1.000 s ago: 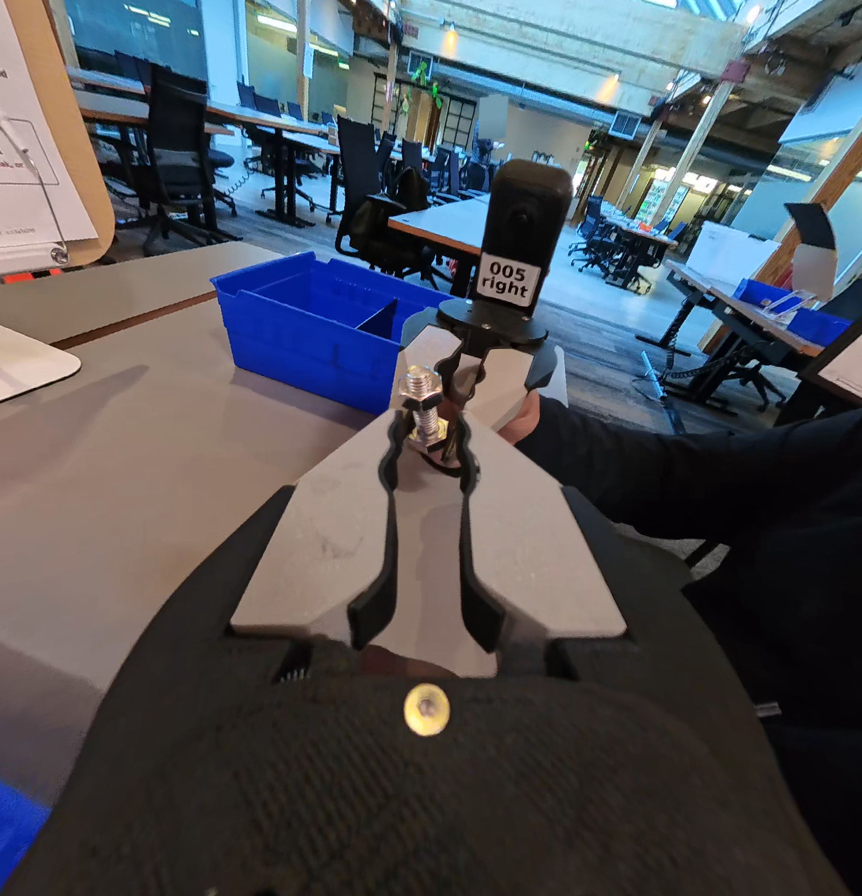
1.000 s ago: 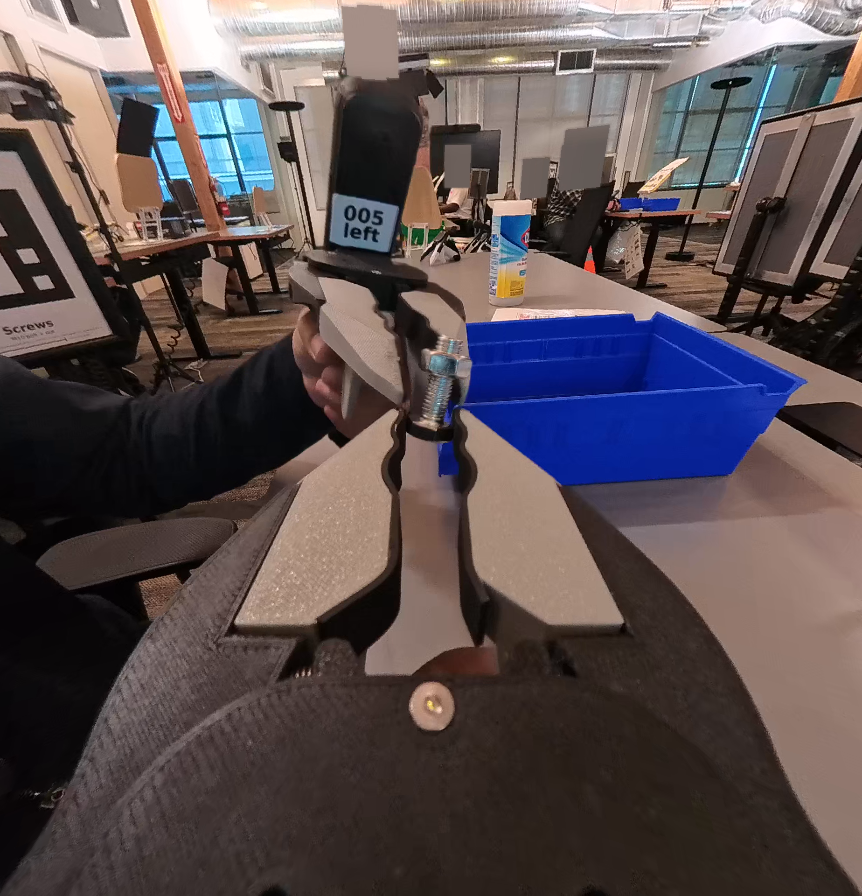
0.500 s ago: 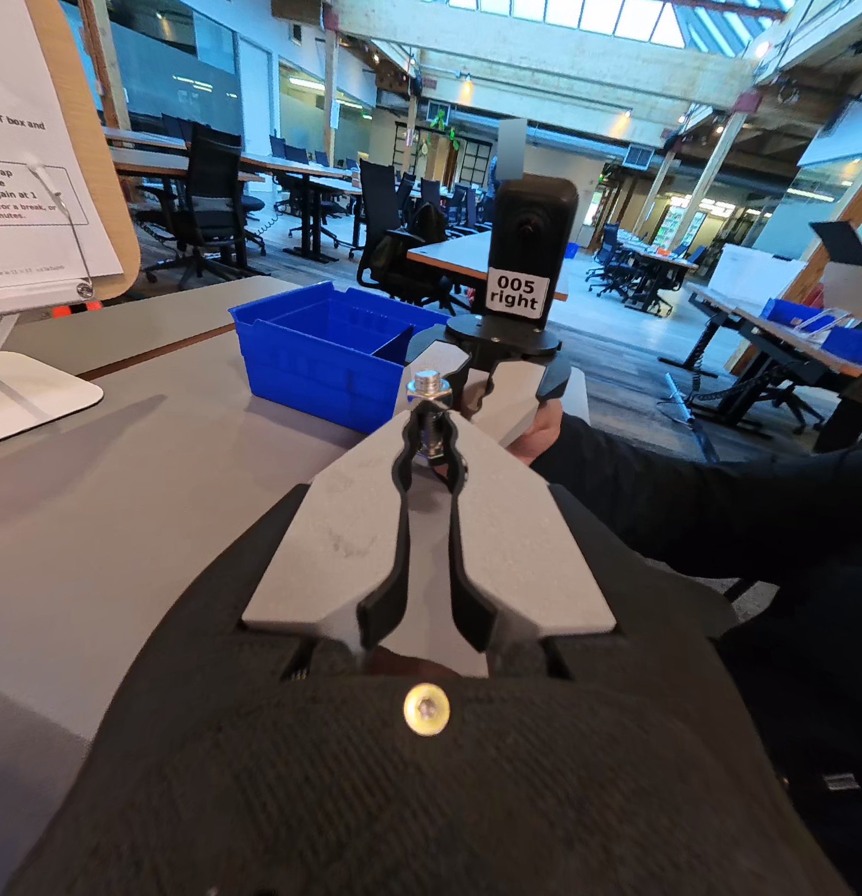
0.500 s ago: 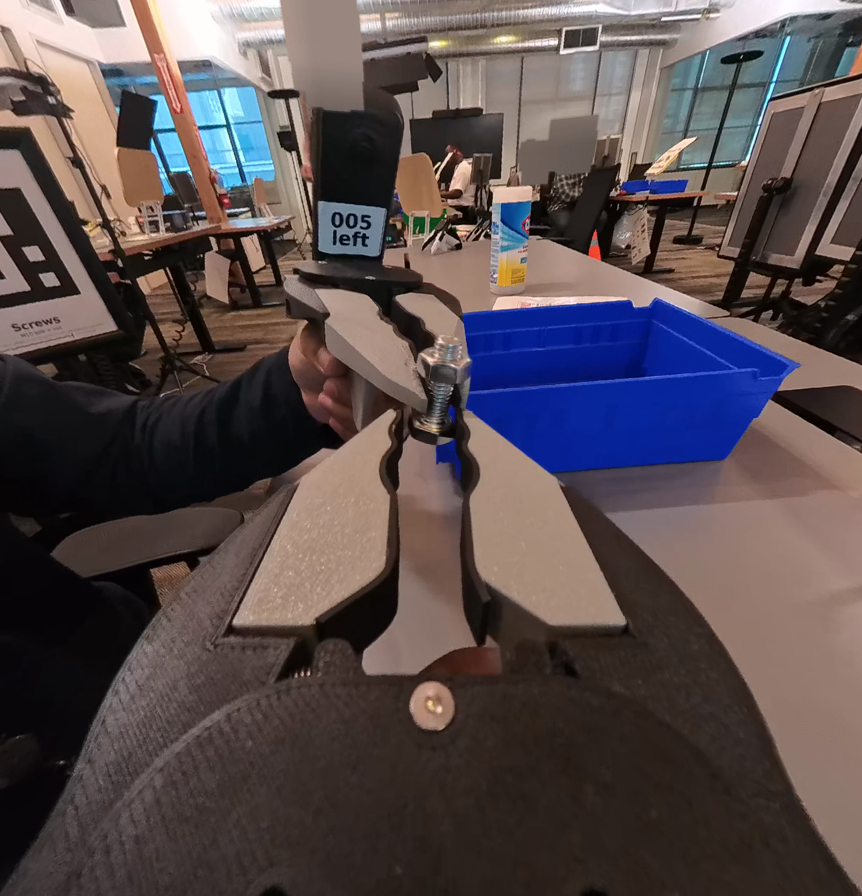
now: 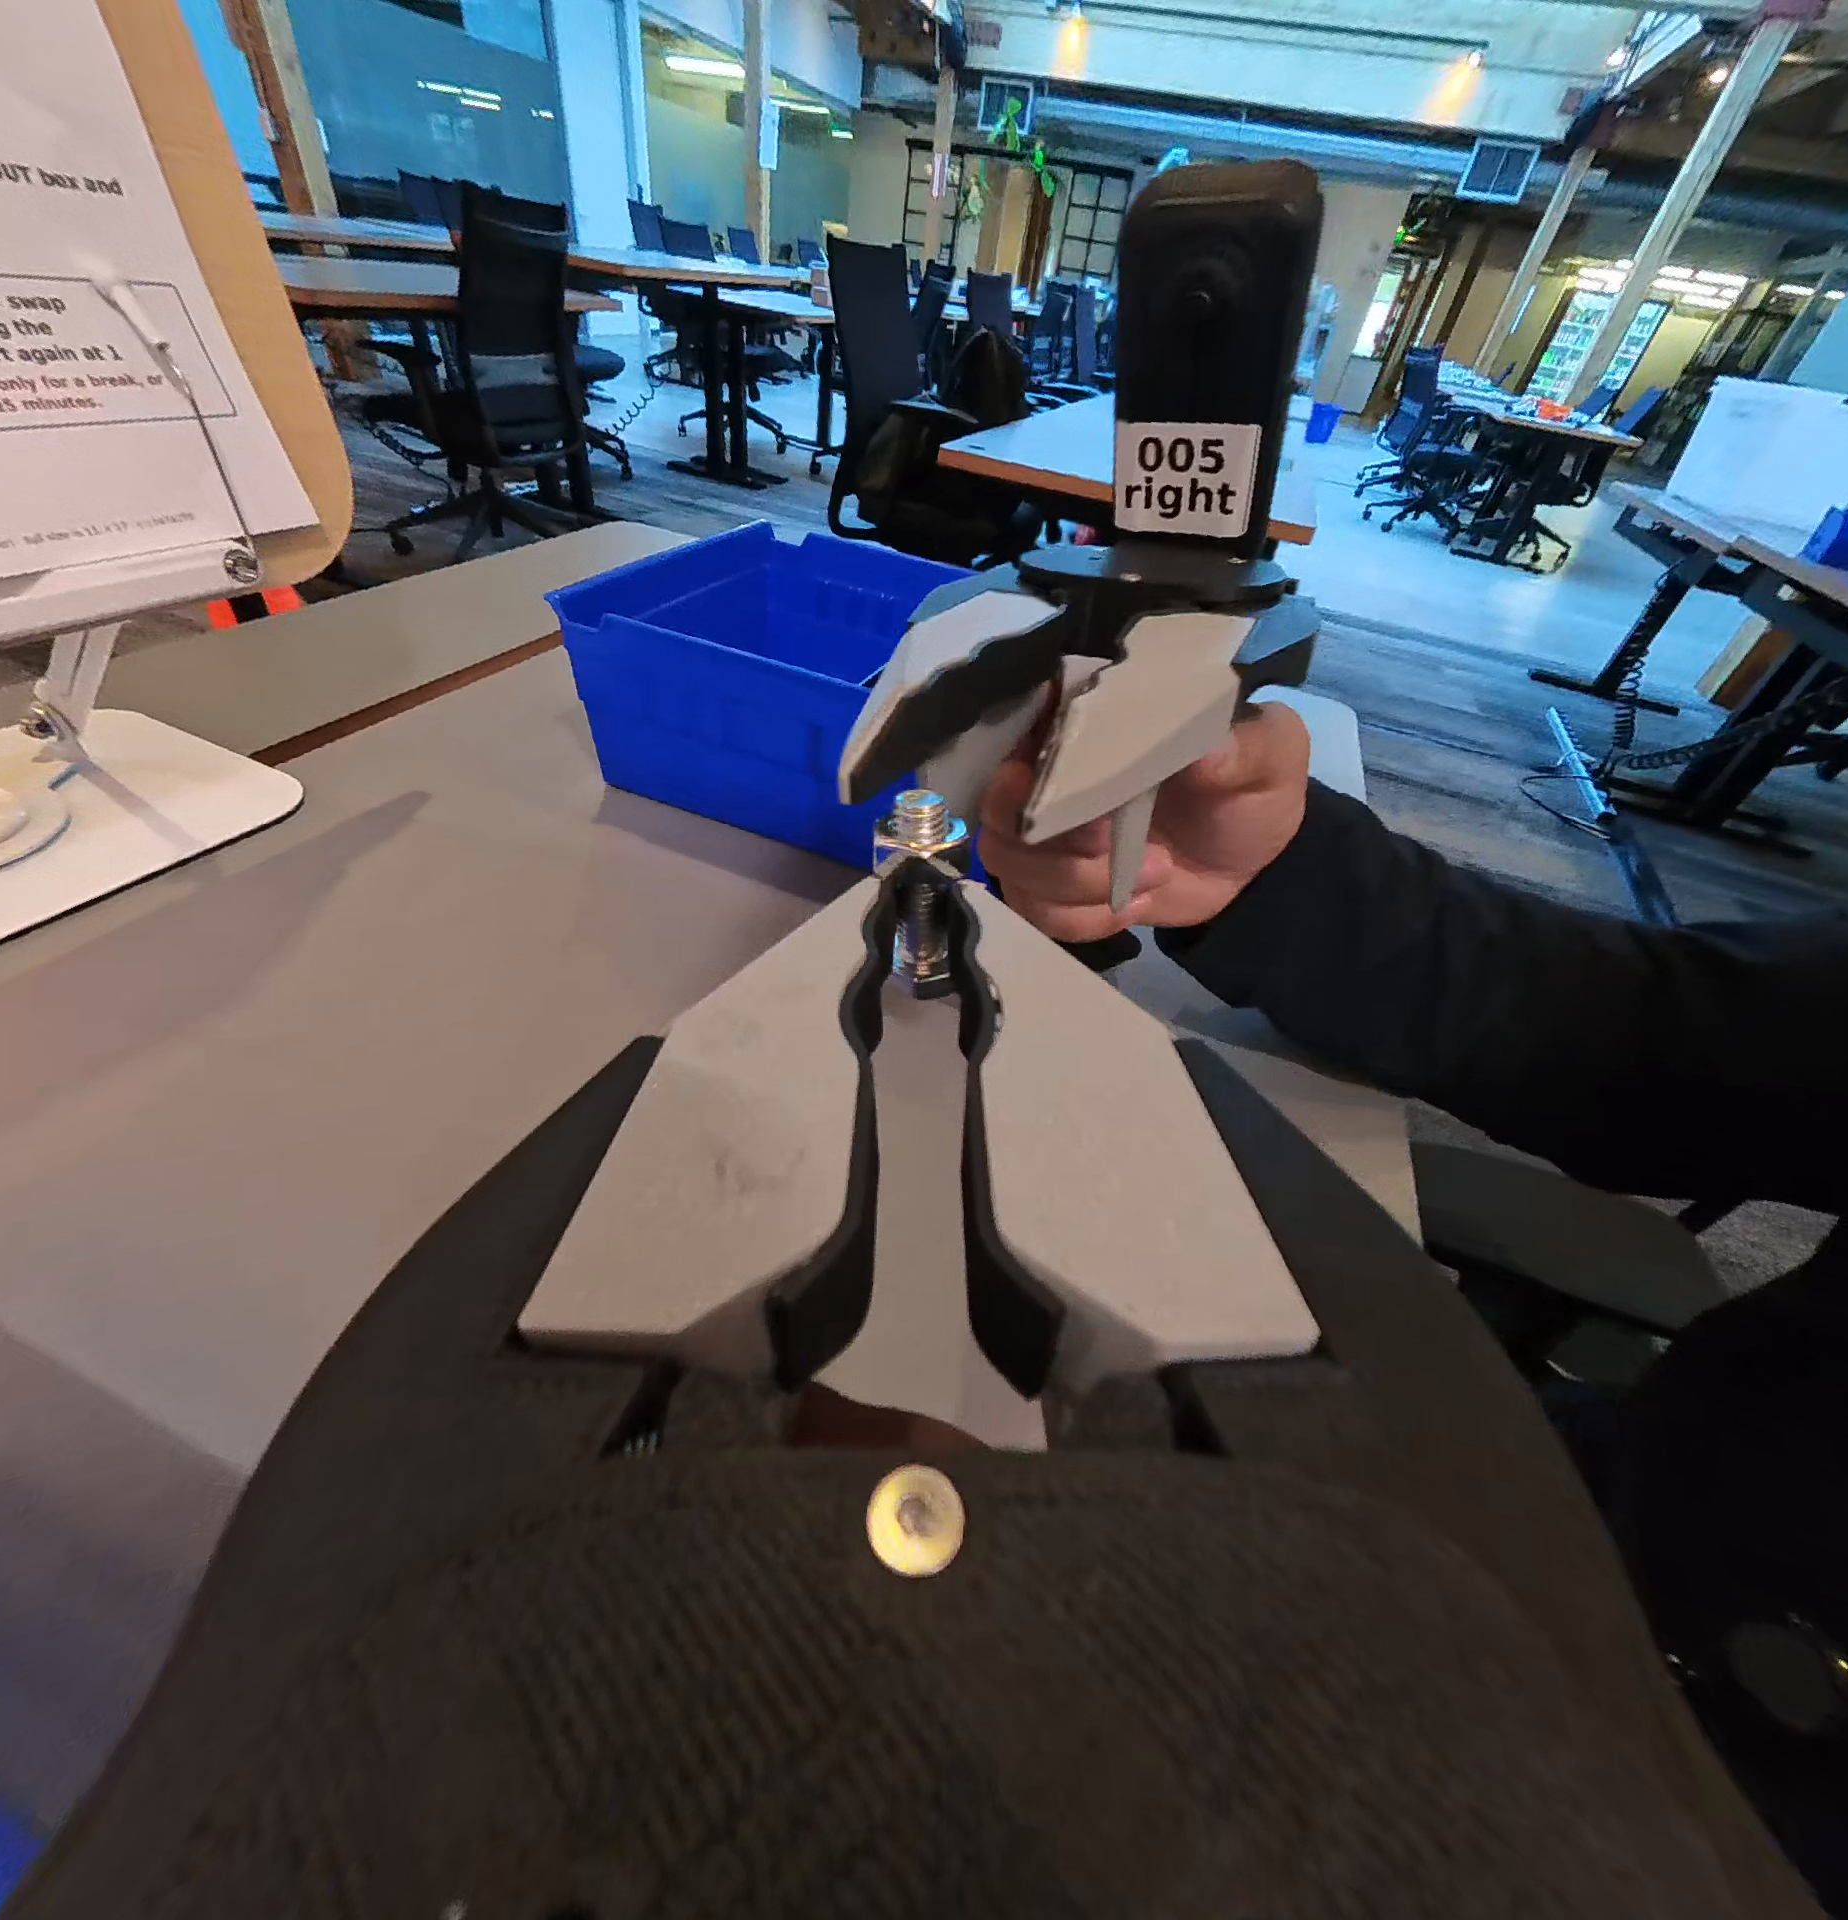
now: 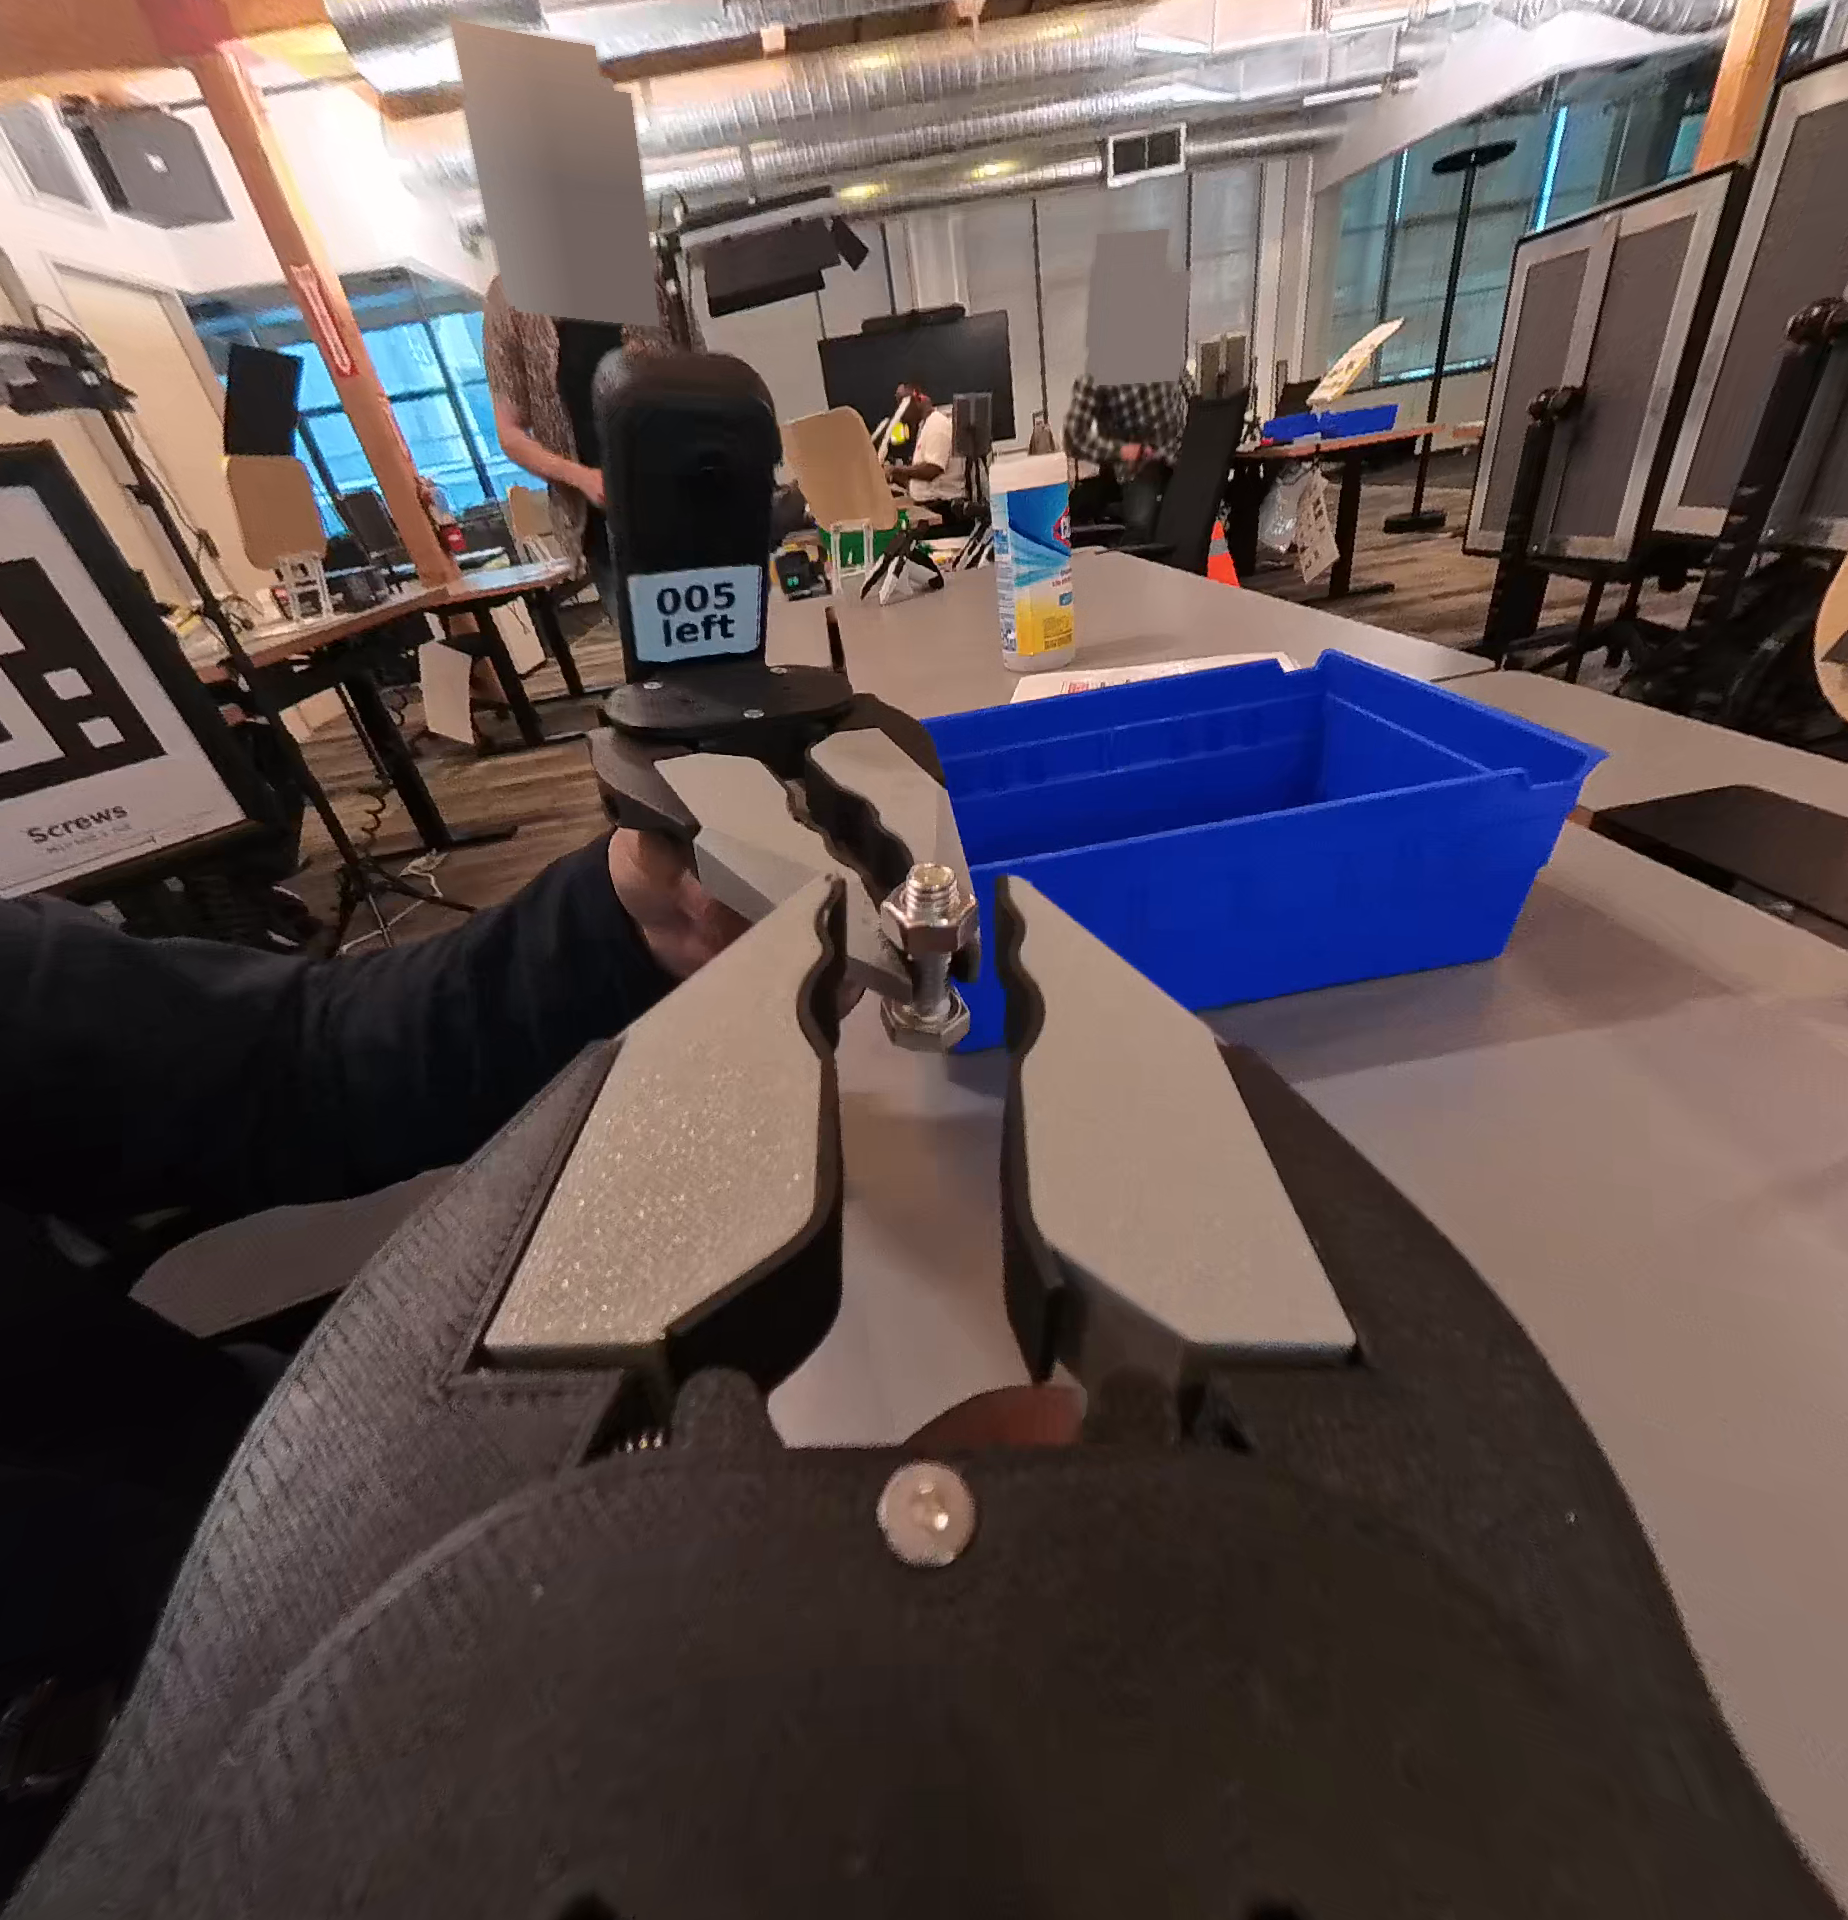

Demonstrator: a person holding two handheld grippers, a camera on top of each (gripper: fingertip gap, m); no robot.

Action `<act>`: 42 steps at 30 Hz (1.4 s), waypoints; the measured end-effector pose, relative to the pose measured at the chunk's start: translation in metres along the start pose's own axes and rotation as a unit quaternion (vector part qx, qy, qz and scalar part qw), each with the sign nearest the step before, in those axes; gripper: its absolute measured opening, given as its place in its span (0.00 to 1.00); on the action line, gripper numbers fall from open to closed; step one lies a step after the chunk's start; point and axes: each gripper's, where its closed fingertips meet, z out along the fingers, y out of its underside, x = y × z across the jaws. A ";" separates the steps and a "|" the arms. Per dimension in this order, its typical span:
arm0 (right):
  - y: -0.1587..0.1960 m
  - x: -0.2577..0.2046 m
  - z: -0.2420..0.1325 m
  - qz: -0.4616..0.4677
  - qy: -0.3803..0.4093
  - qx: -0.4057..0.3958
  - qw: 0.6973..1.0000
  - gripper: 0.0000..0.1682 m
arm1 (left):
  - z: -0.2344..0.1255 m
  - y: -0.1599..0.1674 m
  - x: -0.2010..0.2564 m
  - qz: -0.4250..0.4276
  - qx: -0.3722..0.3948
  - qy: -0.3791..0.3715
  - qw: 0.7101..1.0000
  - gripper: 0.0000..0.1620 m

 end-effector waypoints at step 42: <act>0.000 -0.005 0.003 0.033 -0.026 0.005 0.999 0.09 | 0.005 0.009 0.011 -0.029 0.014 0.054 0.998 0.10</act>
